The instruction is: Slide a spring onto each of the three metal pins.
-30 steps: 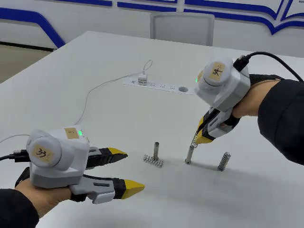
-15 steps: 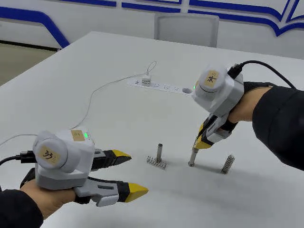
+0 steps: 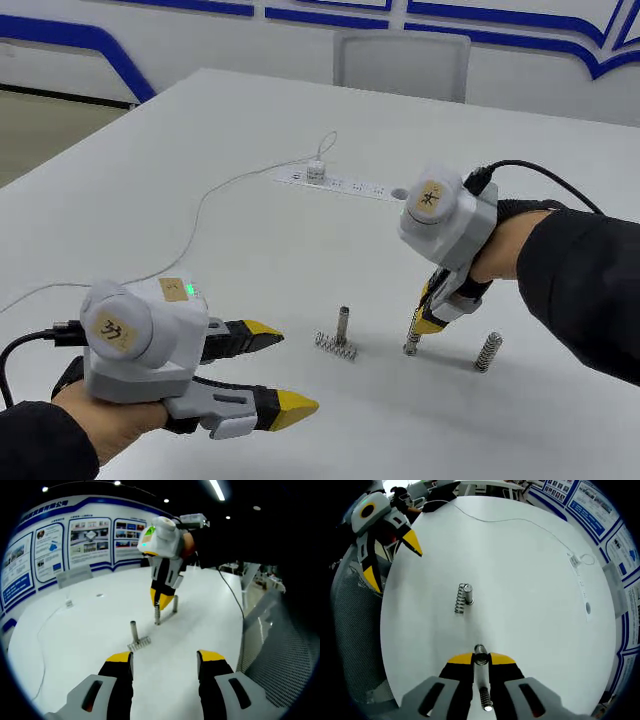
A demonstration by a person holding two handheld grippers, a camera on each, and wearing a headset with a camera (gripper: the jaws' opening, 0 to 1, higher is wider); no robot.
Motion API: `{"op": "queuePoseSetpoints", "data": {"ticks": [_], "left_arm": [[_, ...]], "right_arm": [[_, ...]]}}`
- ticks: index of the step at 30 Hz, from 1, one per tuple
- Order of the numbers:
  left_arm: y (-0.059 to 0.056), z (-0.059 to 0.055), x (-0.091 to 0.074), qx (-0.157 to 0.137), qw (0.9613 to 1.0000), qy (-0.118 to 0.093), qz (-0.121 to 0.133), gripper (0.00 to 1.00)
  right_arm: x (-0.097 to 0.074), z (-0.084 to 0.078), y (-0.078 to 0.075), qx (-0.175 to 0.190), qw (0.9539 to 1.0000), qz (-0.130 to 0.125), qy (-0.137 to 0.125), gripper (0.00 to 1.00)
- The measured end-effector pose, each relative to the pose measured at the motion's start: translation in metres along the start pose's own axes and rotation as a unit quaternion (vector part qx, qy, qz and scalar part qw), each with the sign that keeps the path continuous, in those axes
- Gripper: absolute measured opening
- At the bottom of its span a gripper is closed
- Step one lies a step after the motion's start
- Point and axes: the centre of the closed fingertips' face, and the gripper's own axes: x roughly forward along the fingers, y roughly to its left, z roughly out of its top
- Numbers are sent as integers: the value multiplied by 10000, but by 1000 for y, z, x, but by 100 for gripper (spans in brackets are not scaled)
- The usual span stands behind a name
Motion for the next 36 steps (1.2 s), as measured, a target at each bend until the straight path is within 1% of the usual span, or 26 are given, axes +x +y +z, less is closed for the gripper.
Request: {"op": "queuePoseSetpoints", "data": {"ticks": [10, 16, 21, 23, 28, 31, 33, 34, 36], "left_arm": [[1, 0, 0, -2, 10000, -5, 29, 52], [1, 0, -1, -8, 10000, 0, 44, 52], [1, 0, -1, 8, 10000, 4, 37, 52], [0, 0, 0, 6, 10000, 3, 33, 52], [0, 0, 0, 18, 10000, 15, 27, 52], [0, 0, 0, 30, 10000, 26, 21, 52], [0, 0, 1, 37, 10000, 35, 19, 51], [0, 0, 1, 38, 10000, 39, 20, 51], [0, -1, 0, 42, 10000, 47, 28, 51]], "right_arm": [[12, -3, -1, 43, 9999, 7, 94, 12], [13, -5, 0, 39, 9999, -11, 93, 13], [11, -5, 0, 3, 10000, -46, 46, 17], [7, -4, 1, -30, 10000, -86, 32, 18], [-6, 4, 0, -100, 9996, -225, -122, 20], [-13, 13, 1, -185, 9991, -296, -242, 20], [-15, 21, 5, -201, 9987, -278, -364, 20], [-15, 26, 8, -182, 9985, -221, -463, 20], [-13, 32, 11, -133, 9982, -154, -564, 20]]}}
